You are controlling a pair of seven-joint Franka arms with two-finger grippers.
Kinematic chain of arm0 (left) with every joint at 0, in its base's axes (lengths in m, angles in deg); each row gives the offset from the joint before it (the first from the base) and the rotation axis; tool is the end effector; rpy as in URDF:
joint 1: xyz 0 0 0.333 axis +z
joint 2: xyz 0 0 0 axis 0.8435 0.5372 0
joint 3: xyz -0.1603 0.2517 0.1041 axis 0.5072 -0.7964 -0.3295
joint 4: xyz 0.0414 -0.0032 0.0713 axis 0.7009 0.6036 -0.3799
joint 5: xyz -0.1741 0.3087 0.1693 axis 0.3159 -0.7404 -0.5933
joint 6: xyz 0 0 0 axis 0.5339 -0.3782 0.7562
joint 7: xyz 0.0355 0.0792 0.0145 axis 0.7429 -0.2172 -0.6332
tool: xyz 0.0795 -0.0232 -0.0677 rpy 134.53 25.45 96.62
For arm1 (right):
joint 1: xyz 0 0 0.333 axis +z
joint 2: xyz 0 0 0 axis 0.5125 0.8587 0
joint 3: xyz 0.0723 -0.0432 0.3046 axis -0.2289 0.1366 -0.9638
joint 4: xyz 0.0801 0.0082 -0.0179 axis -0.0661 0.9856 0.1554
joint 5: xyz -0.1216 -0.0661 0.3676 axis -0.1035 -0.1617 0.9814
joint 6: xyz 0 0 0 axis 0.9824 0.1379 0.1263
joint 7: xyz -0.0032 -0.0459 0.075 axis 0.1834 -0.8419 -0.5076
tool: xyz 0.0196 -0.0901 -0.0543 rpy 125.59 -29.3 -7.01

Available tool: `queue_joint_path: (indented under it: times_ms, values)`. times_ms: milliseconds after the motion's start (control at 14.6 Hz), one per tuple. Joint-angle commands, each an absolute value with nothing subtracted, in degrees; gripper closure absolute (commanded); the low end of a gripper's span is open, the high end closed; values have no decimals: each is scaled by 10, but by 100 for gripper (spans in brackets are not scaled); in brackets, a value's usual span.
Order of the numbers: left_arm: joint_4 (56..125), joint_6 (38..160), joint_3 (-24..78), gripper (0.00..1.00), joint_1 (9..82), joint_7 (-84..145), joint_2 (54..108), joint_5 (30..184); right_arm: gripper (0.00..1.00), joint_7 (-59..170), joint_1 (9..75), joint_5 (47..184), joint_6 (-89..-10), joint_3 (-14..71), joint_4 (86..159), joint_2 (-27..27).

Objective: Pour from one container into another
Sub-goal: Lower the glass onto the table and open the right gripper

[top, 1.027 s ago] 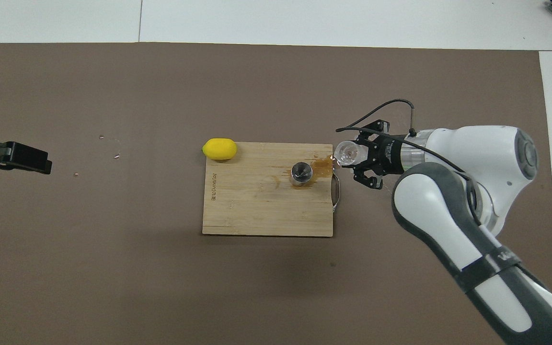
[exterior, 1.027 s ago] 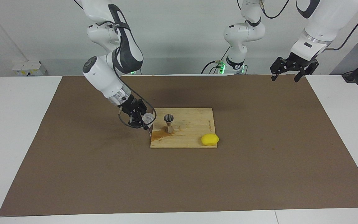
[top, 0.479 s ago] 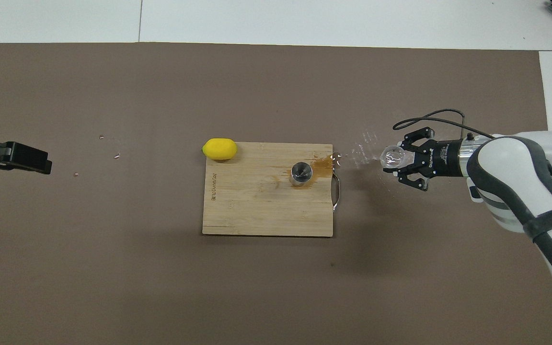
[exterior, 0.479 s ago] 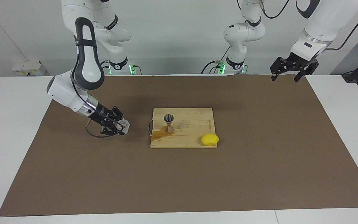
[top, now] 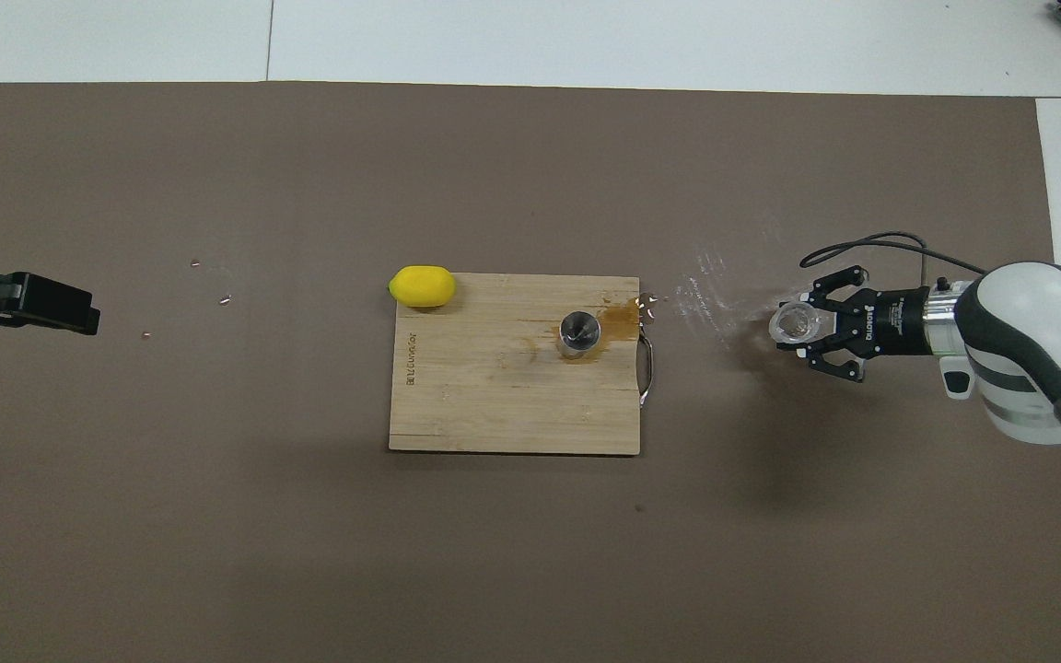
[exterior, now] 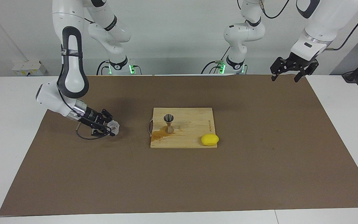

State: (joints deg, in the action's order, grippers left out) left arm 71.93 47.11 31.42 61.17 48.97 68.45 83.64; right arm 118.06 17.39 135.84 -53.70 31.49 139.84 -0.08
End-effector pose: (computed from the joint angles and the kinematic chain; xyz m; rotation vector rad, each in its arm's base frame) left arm 0.5343 -0.0427 0.6335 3.1103 -0.1908 -0.0552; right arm 0.5580 -0.0556 0.2839 -1.6577 1.8768 0.6465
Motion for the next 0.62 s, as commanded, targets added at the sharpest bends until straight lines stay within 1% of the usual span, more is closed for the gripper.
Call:
queue_joint_path:
  times_ms: [0, 205, 411, 479, 548]
  values:
    - [718, 462, 313, 0, 611, 491, 684, 836, 100, 1119, 143, 1378, -511, 307, 1392, 20]
    - [718, 462, 313, 0, 611, 491, 684, 836, 100, 1086, 126, 1377, -505, 307, 1391, 36]
    - [718, 462, 313, 0, 611, 491, 684, 836, 100, 1072, 135, 1378, -514, 307, 1394, 37]
    - [718, 462, 313, 0, 611, 491, 684, 836, 67, 1071, 137, 1375, -516, 307, 1396, 35]
    - [718, 462, 312, 0, 611, 491, 684, 836, 7, 1074, 143, 1368, -517, 308, 1397, 32]
